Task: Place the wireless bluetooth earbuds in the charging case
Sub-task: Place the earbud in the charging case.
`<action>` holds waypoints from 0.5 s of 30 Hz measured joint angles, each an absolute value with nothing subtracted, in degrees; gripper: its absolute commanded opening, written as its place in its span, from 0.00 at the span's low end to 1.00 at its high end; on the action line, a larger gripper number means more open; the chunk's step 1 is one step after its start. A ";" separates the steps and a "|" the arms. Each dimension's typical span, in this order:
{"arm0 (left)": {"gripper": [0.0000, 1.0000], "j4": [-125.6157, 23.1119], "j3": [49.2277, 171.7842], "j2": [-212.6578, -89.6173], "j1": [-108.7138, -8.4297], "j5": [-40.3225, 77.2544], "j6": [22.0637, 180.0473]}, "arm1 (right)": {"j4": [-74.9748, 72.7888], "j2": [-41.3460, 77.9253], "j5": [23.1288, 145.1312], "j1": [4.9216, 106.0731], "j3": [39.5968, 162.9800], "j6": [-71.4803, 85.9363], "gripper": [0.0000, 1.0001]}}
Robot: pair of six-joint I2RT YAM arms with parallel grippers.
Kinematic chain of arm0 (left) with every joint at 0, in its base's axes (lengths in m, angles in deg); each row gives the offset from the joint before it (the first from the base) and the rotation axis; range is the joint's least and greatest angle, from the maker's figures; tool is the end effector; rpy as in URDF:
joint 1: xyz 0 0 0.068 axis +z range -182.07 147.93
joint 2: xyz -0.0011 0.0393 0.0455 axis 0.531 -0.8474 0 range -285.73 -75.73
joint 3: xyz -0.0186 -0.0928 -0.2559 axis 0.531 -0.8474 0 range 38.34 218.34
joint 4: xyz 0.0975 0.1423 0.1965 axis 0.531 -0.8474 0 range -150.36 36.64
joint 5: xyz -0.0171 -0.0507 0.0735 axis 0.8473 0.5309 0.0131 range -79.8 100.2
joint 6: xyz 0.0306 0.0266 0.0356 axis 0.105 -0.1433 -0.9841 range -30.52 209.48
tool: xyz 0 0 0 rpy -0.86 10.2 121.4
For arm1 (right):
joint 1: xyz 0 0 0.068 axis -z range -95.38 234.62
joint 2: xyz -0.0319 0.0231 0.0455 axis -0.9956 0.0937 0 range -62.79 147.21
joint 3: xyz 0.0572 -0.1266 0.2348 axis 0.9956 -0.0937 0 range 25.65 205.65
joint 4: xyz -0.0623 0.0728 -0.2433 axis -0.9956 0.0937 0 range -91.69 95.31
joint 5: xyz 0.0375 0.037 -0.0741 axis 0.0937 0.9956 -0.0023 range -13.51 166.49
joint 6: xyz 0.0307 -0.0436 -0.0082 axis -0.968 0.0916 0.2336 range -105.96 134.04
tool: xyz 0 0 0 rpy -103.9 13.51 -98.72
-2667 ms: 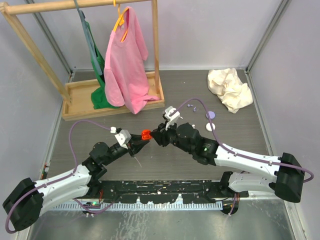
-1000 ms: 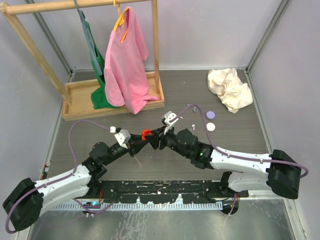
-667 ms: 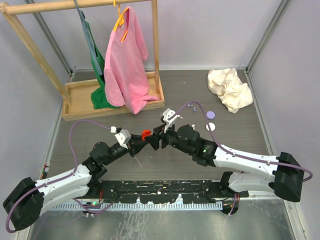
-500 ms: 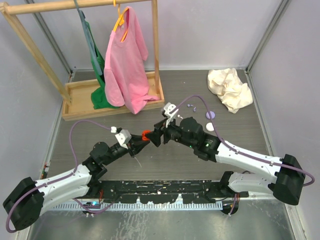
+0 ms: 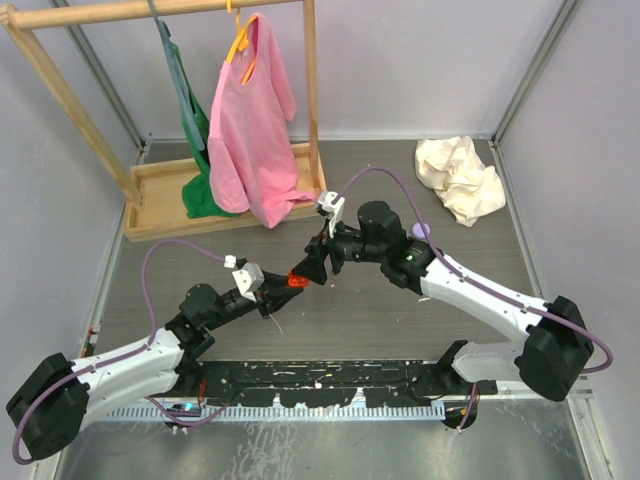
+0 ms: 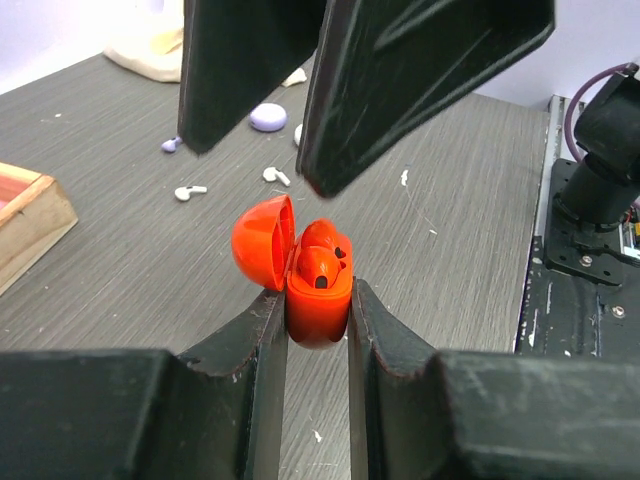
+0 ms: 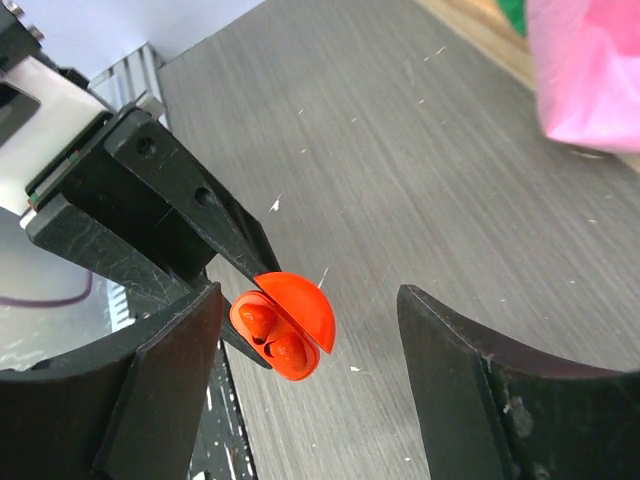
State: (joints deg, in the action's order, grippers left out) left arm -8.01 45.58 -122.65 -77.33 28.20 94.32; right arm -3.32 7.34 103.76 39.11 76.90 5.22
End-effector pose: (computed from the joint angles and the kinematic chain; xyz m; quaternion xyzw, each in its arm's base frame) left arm 0.1146 -0.1312 0.2067 0.3378 0.5822 -0.4051 0.6188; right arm 0.1863 0.2130 0.3079 -0.3790 0.6987 0.4320 0.4261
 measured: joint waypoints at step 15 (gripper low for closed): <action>0.00 -7.71 45.58 -122.65 -77.33 29.95 94.27 | 4.49 13.87 117.22 39.37 80.90 9.88 0.74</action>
State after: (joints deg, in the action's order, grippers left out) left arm -7.71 45.58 -122.65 -77.33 29.95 94.27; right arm 4.49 13.87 117.22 39.37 80.90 9.88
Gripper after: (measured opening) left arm 0.254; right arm 0.747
